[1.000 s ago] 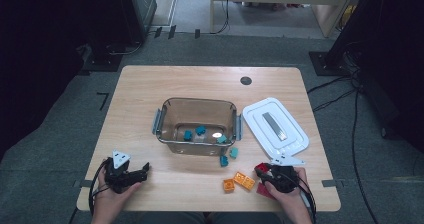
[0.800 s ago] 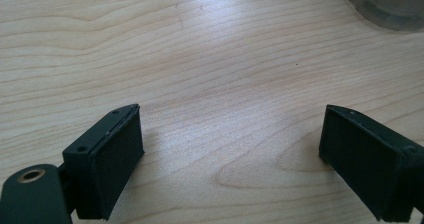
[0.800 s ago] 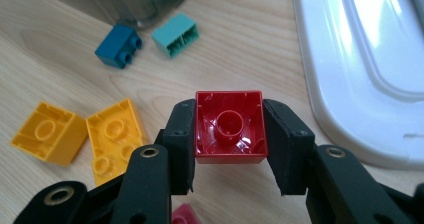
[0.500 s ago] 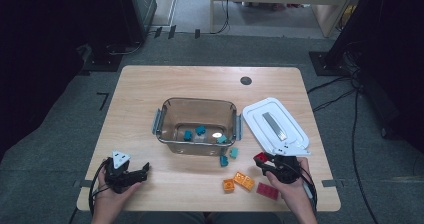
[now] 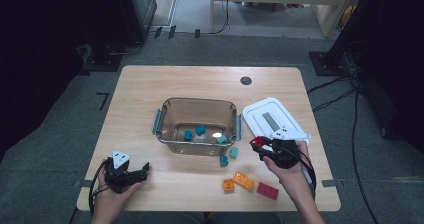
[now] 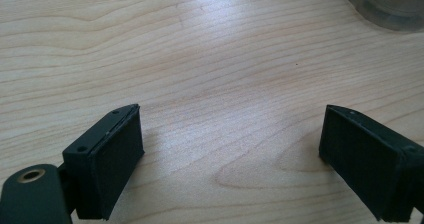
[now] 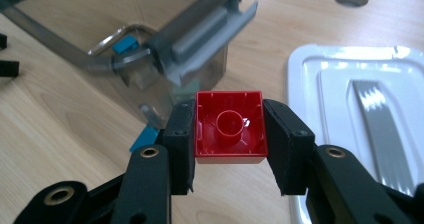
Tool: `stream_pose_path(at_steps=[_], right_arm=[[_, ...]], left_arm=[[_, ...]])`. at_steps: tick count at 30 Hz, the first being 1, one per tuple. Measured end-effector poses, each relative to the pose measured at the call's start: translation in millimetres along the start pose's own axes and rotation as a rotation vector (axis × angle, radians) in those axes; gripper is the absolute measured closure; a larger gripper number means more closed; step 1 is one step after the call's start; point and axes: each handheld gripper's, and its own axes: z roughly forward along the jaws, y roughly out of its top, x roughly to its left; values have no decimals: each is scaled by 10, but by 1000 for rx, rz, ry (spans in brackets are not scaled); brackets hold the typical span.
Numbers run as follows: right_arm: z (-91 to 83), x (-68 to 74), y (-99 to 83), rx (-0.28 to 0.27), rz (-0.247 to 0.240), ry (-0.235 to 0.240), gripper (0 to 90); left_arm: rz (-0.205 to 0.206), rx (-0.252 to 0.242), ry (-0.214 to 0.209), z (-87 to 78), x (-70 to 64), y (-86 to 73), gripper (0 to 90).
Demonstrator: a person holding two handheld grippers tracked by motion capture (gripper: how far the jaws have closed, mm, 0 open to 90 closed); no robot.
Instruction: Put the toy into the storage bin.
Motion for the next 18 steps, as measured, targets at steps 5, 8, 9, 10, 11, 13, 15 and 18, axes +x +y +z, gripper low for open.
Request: stream_pose_path(at_steps=[5,8,9,10,11,13,15,18], right_arm=[[-12,27,166,-10,-21,0,596],[-8,51,255,-11,-34,7,596],[-5,58,283,-13,-33,12,596],[-3,65,311,-14,-33,15,596],[2,70,338,-16,-39,15,596],[6,84,386,-19,-43,21,596],[8,105,452,-24,-50,24,596],[18,142,542,-30,-62,31,596]], left_arm=[[0,0,0,0,0,0,104],[-1,-1,0,1,-1,0,104],[-1,0,-1,0,0,0,104],[-1,0,-1,0,0,0,104],[-1,1,-1,-1,0,1,104],[0,0,0,0,0,0,104],[-1,-1,0,1,-1,0,103],[2,0,0,0,2,1,104]])
